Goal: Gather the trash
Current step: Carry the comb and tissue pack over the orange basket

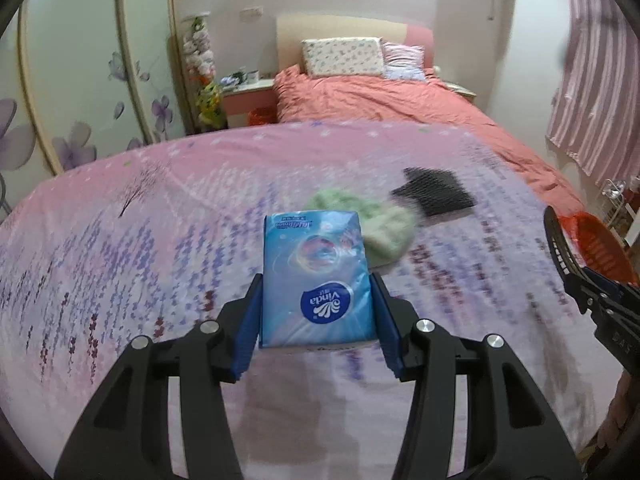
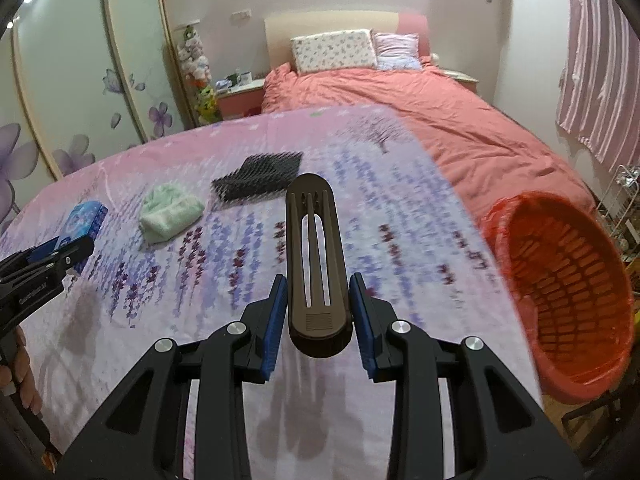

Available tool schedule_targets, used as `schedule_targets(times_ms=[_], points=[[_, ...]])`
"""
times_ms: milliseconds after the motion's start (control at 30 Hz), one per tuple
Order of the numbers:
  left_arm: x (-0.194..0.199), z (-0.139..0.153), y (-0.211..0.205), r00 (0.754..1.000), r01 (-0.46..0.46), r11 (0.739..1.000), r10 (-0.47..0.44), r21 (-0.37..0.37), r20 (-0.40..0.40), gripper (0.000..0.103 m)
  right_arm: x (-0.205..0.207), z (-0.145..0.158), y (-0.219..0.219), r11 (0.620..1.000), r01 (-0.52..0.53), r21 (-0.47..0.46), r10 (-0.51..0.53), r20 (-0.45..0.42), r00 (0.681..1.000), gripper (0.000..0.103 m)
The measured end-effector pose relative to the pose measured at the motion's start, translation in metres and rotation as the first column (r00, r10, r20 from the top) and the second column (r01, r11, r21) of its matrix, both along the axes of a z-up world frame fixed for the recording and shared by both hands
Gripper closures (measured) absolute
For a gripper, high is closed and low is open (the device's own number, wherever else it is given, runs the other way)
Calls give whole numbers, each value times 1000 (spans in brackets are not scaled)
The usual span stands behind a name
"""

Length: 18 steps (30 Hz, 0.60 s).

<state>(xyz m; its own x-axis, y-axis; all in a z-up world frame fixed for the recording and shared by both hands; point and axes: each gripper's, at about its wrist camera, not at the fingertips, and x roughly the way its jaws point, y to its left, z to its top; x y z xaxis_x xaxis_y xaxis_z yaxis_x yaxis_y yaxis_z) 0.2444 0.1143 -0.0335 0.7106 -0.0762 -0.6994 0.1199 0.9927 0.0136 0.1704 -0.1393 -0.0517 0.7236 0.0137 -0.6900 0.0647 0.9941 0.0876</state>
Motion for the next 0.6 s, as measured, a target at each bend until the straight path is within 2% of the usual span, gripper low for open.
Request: schedule_targets(times_ms=[333,600], points=[[-24,24,-67,991,125,992,-126,9,48,53,-22,24,-45,998,57,19,-58,75,996,70],[-36,40,-129,966,251,968,-248,-26,70,53,-35,34,-91,991,112,67,-119,109,987,70]])
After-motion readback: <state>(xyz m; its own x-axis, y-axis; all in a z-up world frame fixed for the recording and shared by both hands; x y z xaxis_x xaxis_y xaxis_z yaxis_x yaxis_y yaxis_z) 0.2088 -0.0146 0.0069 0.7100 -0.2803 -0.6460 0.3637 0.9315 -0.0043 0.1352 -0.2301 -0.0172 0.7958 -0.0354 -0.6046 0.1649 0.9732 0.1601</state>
